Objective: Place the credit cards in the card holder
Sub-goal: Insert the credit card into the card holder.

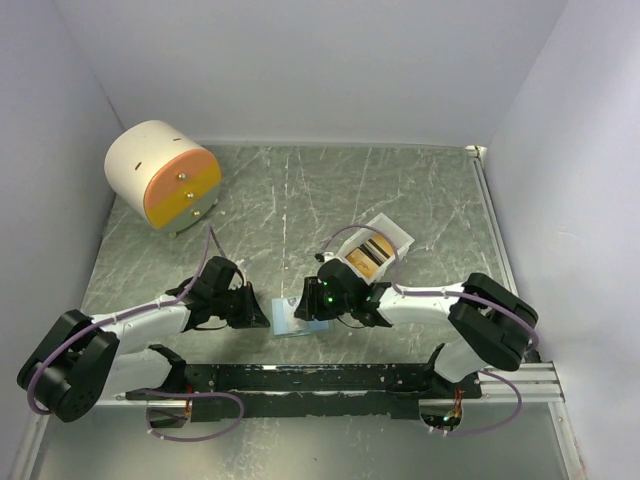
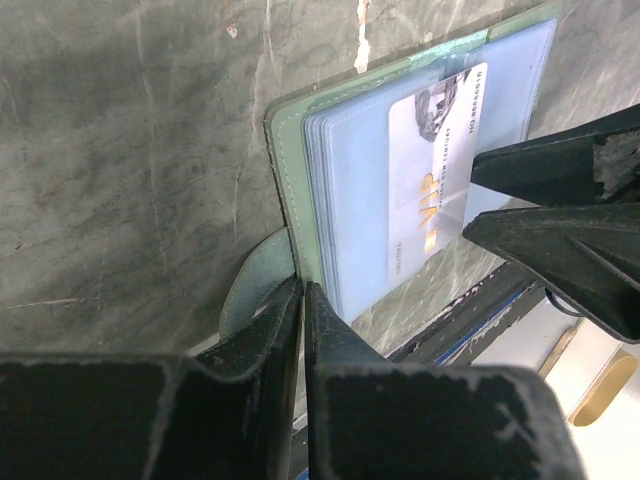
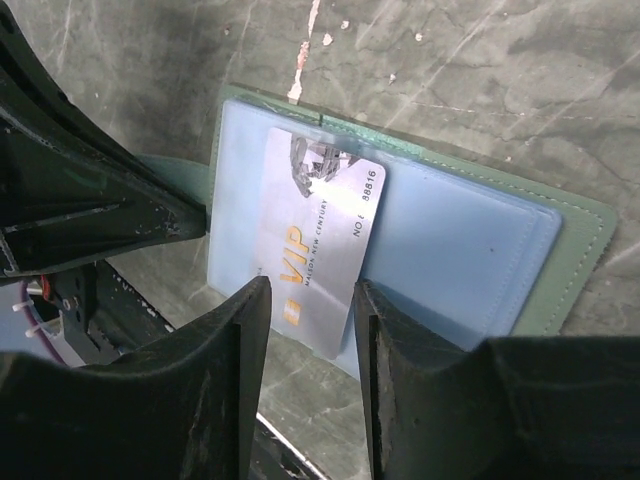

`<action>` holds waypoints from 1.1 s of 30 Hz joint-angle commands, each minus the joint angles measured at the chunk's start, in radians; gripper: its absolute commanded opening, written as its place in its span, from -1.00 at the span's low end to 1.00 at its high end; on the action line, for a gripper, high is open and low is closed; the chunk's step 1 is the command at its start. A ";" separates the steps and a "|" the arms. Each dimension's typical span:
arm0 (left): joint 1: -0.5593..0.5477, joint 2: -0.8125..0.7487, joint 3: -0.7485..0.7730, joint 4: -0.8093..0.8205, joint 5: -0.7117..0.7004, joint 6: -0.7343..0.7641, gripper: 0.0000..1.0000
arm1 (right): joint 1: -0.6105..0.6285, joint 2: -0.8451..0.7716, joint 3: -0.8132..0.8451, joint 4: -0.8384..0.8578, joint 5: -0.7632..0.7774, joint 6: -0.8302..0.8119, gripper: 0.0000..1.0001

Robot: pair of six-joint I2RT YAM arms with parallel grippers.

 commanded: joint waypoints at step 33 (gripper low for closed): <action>-0.013 -0.114 0.084 -0.064 -0.044 0.017 -0.50 | 0.030 -0.007 0.235 -0.290 0.122 -0.266 -0.22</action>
